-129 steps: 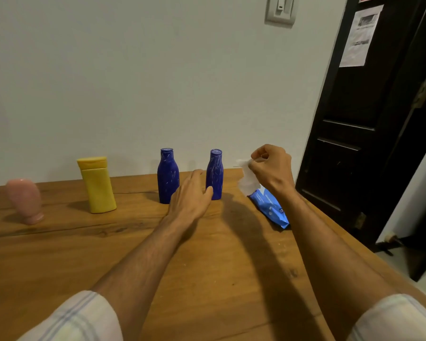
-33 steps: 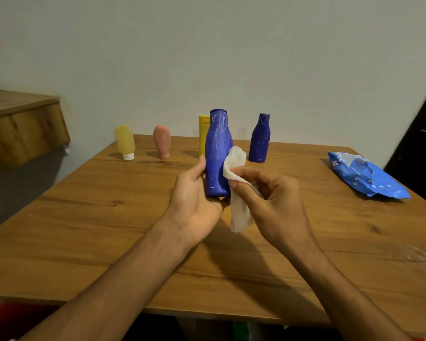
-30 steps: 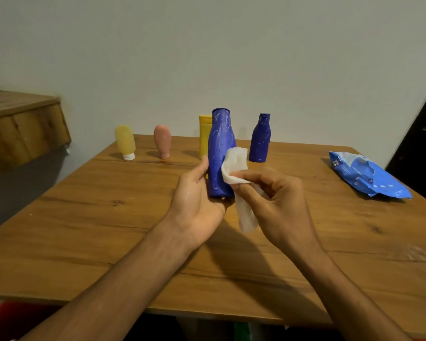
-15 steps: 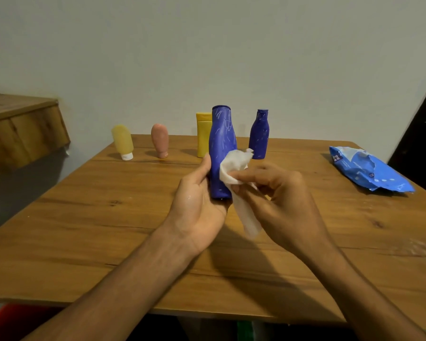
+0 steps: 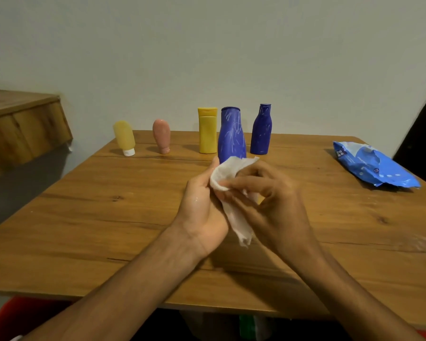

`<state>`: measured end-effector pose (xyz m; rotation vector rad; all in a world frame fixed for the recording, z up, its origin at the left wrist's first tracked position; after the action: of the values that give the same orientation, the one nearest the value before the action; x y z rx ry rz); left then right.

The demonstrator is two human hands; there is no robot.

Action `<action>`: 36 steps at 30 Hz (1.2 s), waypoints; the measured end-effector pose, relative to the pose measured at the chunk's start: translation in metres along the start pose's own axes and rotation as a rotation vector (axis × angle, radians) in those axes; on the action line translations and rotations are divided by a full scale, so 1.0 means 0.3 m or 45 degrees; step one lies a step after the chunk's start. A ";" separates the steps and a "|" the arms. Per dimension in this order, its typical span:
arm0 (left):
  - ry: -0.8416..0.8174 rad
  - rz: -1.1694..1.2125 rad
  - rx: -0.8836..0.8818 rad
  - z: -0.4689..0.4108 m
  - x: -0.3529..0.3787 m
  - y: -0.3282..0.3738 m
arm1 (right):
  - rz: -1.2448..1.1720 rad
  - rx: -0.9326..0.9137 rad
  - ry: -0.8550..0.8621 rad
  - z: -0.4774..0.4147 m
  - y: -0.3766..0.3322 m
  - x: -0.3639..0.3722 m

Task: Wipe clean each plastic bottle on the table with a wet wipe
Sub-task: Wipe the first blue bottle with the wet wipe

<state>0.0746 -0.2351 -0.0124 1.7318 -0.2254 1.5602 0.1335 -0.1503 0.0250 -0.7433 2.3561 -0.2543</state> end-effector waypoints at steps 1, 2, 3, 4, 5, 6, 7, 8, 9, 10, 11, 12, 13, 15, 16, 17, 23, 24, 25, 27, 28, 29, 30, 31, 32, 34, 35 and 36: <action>-0.006 0.003 0.010 -0.001 0.002 -0.001 | 0.019 0.017 0.057 -0.007 0.012 -0.009; -0.008 0.006 0.021 -0.001 0.005 -0.003 | 0.029 0.045 0.104 -0.014 0.023 -0.018; -0.009 0.003 0.026 0.000 0.005 -0.005 | 0.027 0.064 0.116 -0.015 0.029 -0.023; -0.004 -0.003 0.024 0.001 0.007 -0.007 | 0.024 0.058 0.086 -0.013 0.028 -0.023; 0.008 -0.010 0.021 0.003 0.005 -0.007 | 0.031 0.030 0.015 -0.008 0.020 -0.018; 0.020 -0.015 0.016 0.005 0.002 -0.005 | 0.051 -0.008 -0.075 -0.002 0.010 -0.012; 0.028 -0.015 0.017 0.004 -0.001 -0.001 | 0.074 -0.040 -0.154 0.000 0.001 -0.007; 0.040 -0.010 0.026 0.006 -0.001 0.003 | 0.087 -0.052 -0.194 -0.003 -0.003 -0.007; 0.046 -0.006 0.042 0.008 0.002 0.005 | 0.086 -0.046 -0.185 -0.011 -0.003 -0.013; 0.036 -0.011 0.053 0.010 0.007 0.003 | 0.075 -0.030 -0.134 -0.022 0.000 -0.023; 0.021 -0.026 0.051 0.014 0.014 -0.004 | 0.069 -0.010 -0.062 -0.029 0.005 -0.033; 0.010 -0.038 0.047 0.018 0.019 -0.011 | 0.078 0.009 0.000 -0.033 0.008 -0.041; 0.006 -0.043 0.045 0.021 0.020 -0.017 | 0.099 0.017 0.023 -0.030 0.009 -0.044; 0.004 -0.051 0.047 0.024 0.017 -0.016 | 0.147 -0.016 -0.075 -0.018 0.003 -0.036; 0.001 -0.052 0.043 0.025 0.016 -0.015 | 0.149 -0.047 -0.164 -0.012 -0.001 -0.028; -0.002 -0.047 0.037 0.026 0.015 -0.014 | 0.140 -0.076 -0.241 -0.008 -0.004 -0.023; -0.042 -0.040 0.041 0.031 0.014 -0.040 | 0.189 -0.065 -0.087 -0.018 0.004 -0.029; -0.054 -0.039 0.035 0.031 0.018 -0.041 | 0.177 -0.041 -0.045 -0.017 0.007 -0.027; -0.065 -0.037 0.034 0.032 0.021 -0.042 | 0.162 -0.024 -0.001 -0.016 0.010 -0.027; -0.064 -0.054 0.039 0.036 0.028 -0.050 | 0.137 0.005 0.095 -0.017 0.016 -0.036; -0.058 -0.064 0.045 0.038 0.029 -0.057 | 0.135 0.029 0.140 -0.020 0.020 -0.044; -0.059 -0.063 0.046 0.041 0.030 -0.066 | 0.144 0.054 0.173 -0.023 0.024 -0.052; -0.061 -0.056 0.051 0.041 0.031 -0.073 | 0.155 0.070 0.188 -0.027 0.028 -0.059; -0.063 -0.046 0.057 0.039 0.031 -0.075 | 0.159 0.073 0.178 -0.029 0.029 -0.062; -0.066 -0.033 0.061 0.039 0.033 -0.074 | 0.156 0.063 0.143 -0.031 0.028 -0.062; -0.058 -0.003 0.074 0.036 0.037 -0.051 | 0.135 0.020 0.018 -0.030 0.019 -0.053; -0.062 0.013 0.069 0.035 0.039 -0.038 | 0.138 -0.004 -0.057 -0.027 0.014 -0.046; -0.066 0.032 0.050 0.034 0.041 -0.027 | 0.163 -0.035 -0.120 -0.024 0.009 -0.039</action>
<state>0.0900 -0.2316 -0.0040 1.8076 -0.2452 1.5485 0.1352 -0.1414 0.0357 -0.6015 2.3108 -0.1289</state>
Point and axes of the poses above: each hand's wrist, its own z-axis away from the middle knuckle, its own x-axis out of the palm, y = z × x, the point moved 4 cm from there along -z, towards the middle knuckle, and after that the axes turned 11 degrees about z, right-handed, at the moved point
